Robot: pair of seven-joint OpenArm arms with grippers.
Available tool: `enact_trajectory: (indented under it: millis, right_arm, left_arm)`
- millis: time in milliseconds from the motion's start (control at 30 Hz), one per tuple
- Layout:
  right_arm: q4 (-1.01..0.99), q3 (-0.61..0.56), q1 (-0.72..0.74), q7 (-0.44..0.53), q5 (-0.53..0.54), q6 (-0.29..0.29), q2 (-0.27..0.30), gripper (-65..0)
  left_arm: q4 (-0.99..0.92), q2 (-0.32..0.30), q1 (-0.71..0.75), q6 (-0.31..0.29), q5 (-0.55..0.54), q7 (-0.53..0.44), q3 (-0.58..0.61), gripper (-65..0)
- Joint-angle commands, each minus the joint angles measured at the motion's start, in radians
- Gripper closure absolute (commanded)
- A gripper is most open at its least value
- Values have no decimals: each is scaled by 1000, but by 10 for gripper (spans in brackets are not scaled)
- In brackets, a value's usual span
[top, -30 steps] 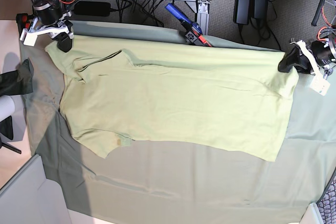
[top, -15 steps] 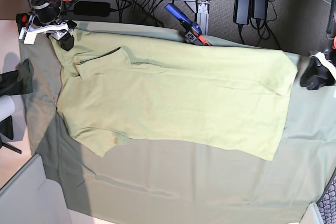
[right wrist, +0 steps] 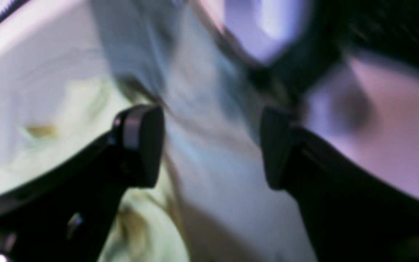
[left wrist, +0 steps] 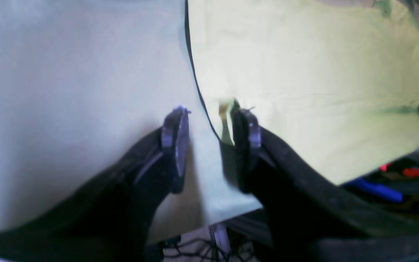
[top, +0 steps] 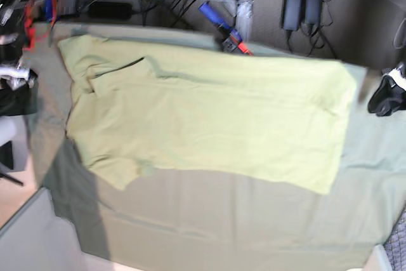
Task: Fold the T-shirt properly
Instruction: 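Release the shirt and move the right gripper to the hem corner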
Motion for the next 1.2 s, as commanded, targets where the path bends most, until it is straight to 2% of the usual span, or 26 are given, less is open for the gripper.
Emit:
enact_trajectory:
  millis: [0, 100, 200, 433, 567, 767, 1000, 1067, 1167]
  right_arm:
    - [-14, -26, 42, 19, -10, -4, 27, -411]
    - [-145, -150, 193, 28, -70, -5, 42, -411]
    - [-323, -261, 343, 78, -163, -5, 42, -411]
    - [-707, -425, 592, 156, -315, -8, 42, -411]
    - [-800, -497, 634, 203, -352, -12, 42, -411]
    - [-801, -605, 635, 218, -368, -12, 41, -411]
    - [-801, -628, 635, 221, -385, -12, 42, -409]
    - [-801, -628, 634, 220, -389, -13, 42, -358]
    - [-801, -628, 632, 221, -408, -12, 42, -178]
  left_arm:
    - [16, -17, -4, -12, -19, -14, -3, -245]
    - [16, -20, -5, -12, -6, -14, 11, -245]
    - [16, -20, -3, -12, 6, -14, 24, -245]
    - [16, -20, -2, -12, 10, -14, 24, -245]
    - [16, -20, -2, -12, 10, -14, 24, -245]
    - [16, -20, -2, -12, 10, -26, 24, -245]
    - [16, -27, -17, -12, 15, -54, 25, -245]
    - [16, -32, -34, -12, 32, -54, 27, -245]
    - [16, -34, -69, -12, 70, -68, 34, -245]
